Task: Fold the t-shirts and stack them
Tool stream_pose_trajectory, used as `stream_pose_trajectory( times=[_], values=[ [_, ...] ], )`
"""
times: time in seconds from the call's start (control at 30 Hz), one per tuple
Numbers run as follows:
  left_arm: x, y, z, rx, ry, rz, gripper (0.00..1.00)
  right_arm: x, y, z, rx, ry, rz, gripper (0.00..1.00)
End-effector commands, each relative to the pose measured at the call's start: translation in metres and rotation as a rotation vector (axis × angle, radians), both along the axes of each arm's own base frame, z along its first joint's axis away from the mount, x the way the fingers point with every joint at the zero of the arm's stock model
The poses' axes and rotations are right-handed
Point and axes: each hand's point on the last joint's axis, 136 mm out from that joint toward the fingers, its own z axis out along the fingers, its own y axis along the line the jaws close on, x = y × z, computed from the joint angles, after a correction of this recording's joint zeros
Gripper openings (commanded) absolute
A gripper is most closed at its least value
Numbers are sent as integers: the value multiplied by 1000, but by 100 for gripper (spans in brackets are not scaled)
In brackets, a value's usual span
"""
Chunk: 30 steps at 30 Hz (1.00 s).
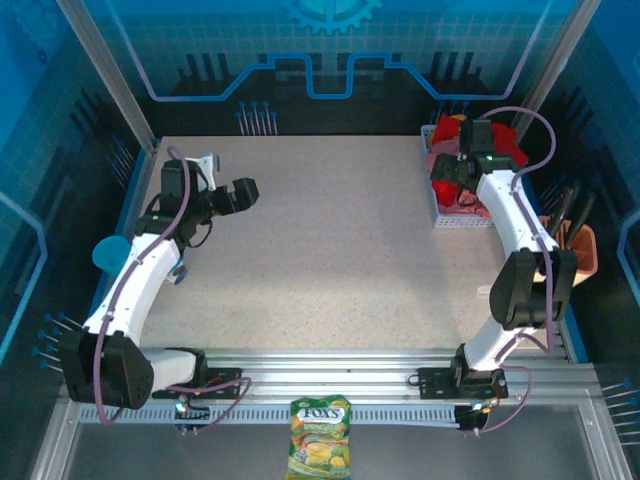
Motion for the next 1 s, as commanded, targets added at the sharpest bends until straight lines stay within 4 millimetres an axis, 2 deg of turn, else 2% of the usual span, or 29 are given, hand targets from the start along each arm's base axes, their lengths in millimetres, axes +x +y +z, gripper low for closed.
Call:
stream_pose_trajectory(
  times=[0.0,0.23,0.47,0.67,0.77,0.9,0.97],
  values=[
    [-18,-16,-2,-19,24,-69,99,-4,-22,-4,-14,65,-88,86],
    [-27,-34,-4,5,36,-136,99,-3,-50,-27,-32,90,-159,78],
    [-29,-39,-5,6,39,-157,99,4,-67,-42,-54,99,-215,65],
    [-31,-42,-4,13,33,-165,99,12,-80,-56,-67,103,-247,58],
    [-31,-43,-4,14,32,-165,99,15,-84,-60,-84,101,-252,49],
    [-32,-42,-4,21,32,-163,99,19,-82,-57,-78,72,-235,24],
    [-31,-41,-4,26,30,-160,99,20,-80,-49,-73,52,-223,7]
  ],
)
